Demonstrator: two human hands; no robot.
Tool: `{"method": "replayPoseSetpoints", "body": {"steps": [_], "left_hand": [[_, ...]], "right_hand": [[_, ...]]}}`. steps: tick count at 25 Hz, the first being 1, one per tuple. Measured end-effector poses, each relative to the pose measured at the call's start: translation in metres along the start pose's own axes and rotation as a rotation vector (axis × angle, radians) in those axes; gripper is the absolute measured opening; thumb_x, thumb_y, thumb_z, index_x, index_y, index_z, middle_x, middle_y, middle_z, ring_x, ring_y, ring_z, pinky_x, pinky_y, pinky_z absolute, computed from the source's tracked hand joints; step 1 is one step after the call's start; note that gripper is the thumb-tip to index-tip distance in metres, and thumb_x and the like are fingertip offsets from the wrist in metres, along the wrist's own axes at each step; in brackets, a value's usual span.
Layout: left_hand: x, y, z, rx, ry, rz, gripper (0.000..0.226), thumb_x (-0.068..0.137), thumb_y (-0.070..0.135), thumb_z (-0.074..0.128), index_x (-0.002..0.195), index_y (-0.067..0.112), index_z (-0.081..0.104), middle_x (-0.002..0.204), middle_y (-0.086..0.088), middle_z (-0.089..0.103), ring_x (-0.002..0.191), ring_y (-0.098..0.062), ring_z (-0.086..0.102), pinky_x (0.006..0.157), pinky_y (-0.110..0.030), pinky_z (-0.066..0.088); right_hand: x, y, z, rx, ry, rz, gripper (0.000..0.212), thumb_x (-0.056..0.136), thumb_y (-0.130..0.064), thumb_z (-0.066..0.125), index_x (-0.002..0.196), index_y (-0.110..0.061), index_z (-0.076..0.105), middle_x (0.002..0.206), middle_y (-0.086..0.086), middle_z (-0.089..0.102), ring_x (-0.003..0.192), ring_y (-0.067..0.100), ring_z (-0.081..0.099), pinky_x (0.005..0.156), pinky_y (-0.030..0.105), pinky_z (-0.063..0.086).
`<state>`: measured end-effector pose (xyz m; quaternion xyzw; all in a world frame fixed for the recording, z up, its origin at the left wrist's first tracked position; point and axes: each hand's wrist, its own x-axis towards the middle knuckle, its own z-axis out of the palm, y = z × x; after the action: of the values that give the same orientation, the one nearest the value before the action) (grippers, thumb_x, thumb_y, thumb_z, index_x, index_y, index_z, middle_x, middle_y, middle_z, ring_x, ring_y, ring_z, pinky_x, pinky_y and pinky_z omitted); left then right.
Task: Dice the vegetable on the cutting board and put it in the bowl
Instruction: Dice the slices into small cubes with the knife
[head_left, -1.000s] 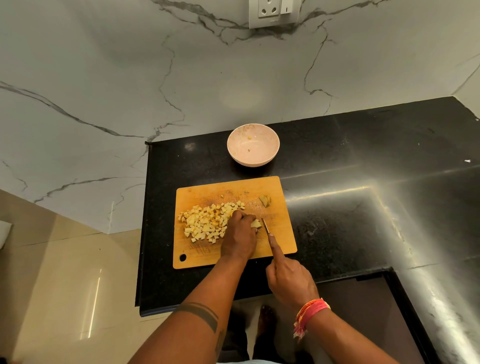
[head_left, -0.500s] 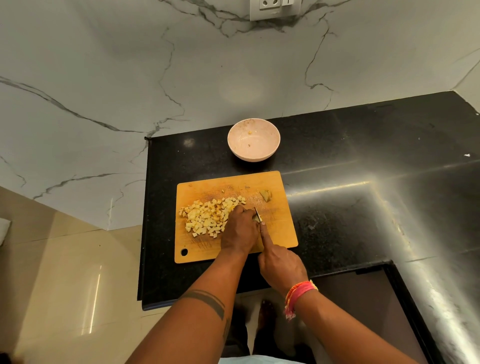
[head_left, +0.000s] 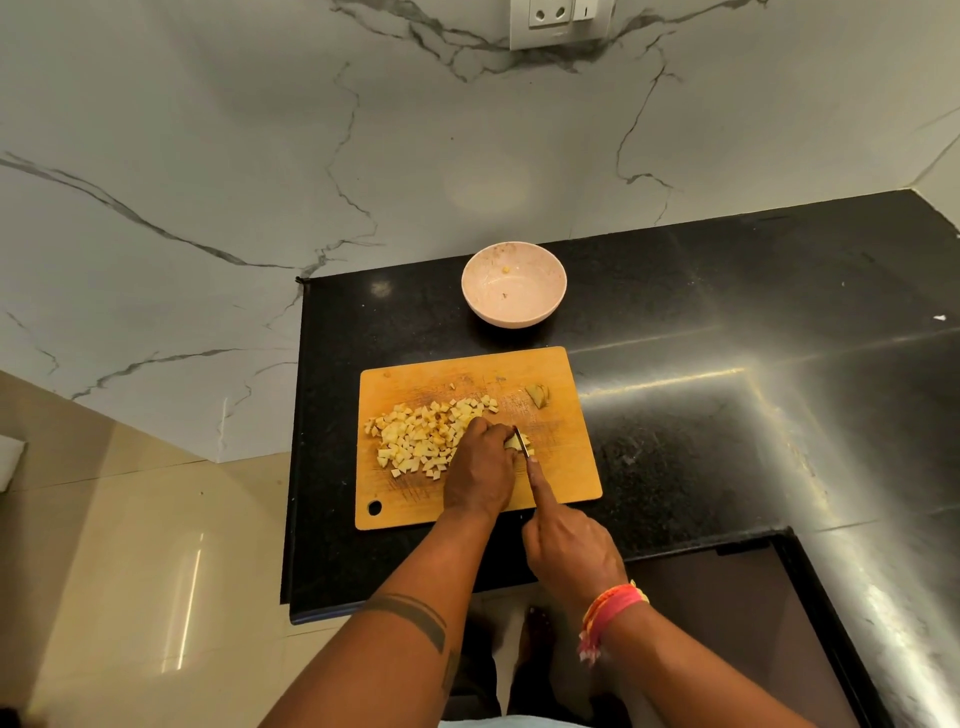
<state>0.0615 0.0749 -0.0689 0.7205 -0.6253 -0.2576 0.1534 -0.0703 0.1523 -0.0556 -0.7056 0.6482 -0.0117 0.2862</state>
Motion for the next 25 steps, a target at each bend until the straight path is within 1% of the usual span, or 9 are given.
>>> {"method": "replayPoseSetpoints", "body": {"steps": [3, 6, 9, 11, 14, 16, 19, 22, 25], "left_hand": [[0.001, 0.002, -0.001, -0.017, 0.005, -0.020, 0.028, 0.101, 0.020, 0.056, 0.127, 0.015, 0.066, 0.121, -0.003, 0.055, 0.106, -0.022, 0.059, 0.085, -0.033, 0.053], [0.002, 0.002, -0.001, -0.017, 0.001, -0.044, 0.027, 0.101, 0.021, 0.057, 0.125, 0.016, 0.067, 0.121, -0.003, 0.055, 0.105, -0.023, 0.060, 0.086, -0.033, 0.054], [0.002, 0.003, 0.000, -0.021, 0.000, -0.051, 0.029, 0.100, 0.021, 0.060, 0.128, 0.017, 0.066, 0.125, -0.002, 0.056, 0.108, -0.021, 0.060, 0.089, -0.031, 0.054], [0.002, 0.002, -0.001, -0.025, -0.005, -0.046, 0.031, 0.099, 0.022, 0.062, 0.130, 0.017, 0.066, 0.126, -0.002, 0.056, 0.110, -0.021, 0.060, 0.093, -0.033, 0.053], [-0.001, 0.000, -0.002, -0.048, -0.007, -0.045, 0.033, 0.099, 0.021, 0.063, 0.131, 0.016, 0.065, 0.126, -0.002, 0.055, 0.111, -0.022, 0.061, 0.093, -0.036, 0.054], [-0.003, -0.002, -0.001, -0.052, 0.010, -0.054, 0.031, 0.099, 0.019, 0.062, 0.129, 0.016, 0.065, 0.122, -0.003, 0.055, 0.107, -0.022, 0.061, 0.090, -0.037, 0.055], [-0.003, -0.003, -0.001, -0.020, 0.017, -0.066, 0.026, 0.100, 0.019, 0.059, 0.124, 0.016, 0.068, 0.116, -0.003, 0.056, 0.102, -0.023, 0.060, 0.084, -0.037, 0.055], [0.001, -0.004, -0.002, -0.023, 0.009, -0.084, 0.022, 0.100, 0.020, 0.058, 0.118, 0.016, 0.070, 0.113, -0.004, 0.056, 0.099, -0.024, 0.060, 0.082, -0.037, 0.054], [0.002, -0.004, -0.001, 0.012, 0.008, -0.086, 0.022, 0.101, 0.022, 0.058, 0.116, 0.015, 0.072, 0.113, -0.005, 0.057, 0.099, -0.025, 0.061, 0.081, -0.036, 0.054]], "right_hand": [[0.014, -0.007, -0.002, -0.025, -0.025, -0.001, 0.074, 0.101, -0.030, 0.035, 0.161, -0.033, -0.008, 0.074, 0.001, 0.059, 0.059, 0.023, 0.054, 0.055, 0.036, 0.042], [0.015, -0.006, -0.002, -0.047, -0.035, -0.012, 0.074, 0.102, -0.030, 0.035, 0.161, -0.030, -0.010, 0.074, 0.002, 0.058, 0.057, 0.022, 0.053, 0.054, 0.034, 0.038], [-0.007, 0.005, 0.003, -0.062, -0.059, -0.023, 0.078, 0.100, -0.029, 0.037, 0.160, -0.031, -0.013, 0.074, 0.000, 0.060, 0.058, 0.022, 0.057, 0.053, 0.035, 0.039], [-0.024, 0.012, 0.005, -0.043, -0.074, -0.027, 0.080, 0.099, -0.030, 0.037, 0.160, -0.032, -0.014, 0.074, -0.003, 0.061, 0.059, 0.020, 0.058, 0.054, 0.037, 0.041], [-0.026, 0.014, 0.002, -0.006, -0.040, -0.022, 0.079, 0.100, -0.031, 0.036, 0.159, -0.035, -0.015, 0.073, -0.005, 0.060, 0.059, 0.018, 0.057, 0.059, 0.039, 0.048], [-0.012, 0.008, -0.003, 0.004, -0.034, -0.027, 0.077, 0.101, -0.032, 0.036, 0.159, -0.036, -0.014, 0.073, -0.003, 0.058, 0.060, 0.020, 0.056, 0.060, 0.040, 0.047], [0.006, -0.004, -0.005, -0.021, -0.040, -0.040, 0.075, 0.100, -0.031, 0.035, 0.160, -0.036, -0.011, 0.074, 0.000, 0.058, 0.059, 0.023, 0.054, 0.058, 0.038, 0.044], [0.013, -0.008, -0.003, -0.048, -0.070, -0.037, 0.075, 0.100, -0.030, 0.035, 0.160, -0.033, -0.011, 0.077, 0.003, 0.059, 0.061, 0.024, 0.055, 0.059, 0.038, 0.046], [0.006, -0.005, -0.002, -0.070, -0.082, -0.036, 0.078, 0.100, -0.029, 0.036, 0.160, -0.032, -0.015, 0.075, 0.002, 0.056, 0.057, 0.023, 0.051, 0.055, 0.036, 0.038]]}}
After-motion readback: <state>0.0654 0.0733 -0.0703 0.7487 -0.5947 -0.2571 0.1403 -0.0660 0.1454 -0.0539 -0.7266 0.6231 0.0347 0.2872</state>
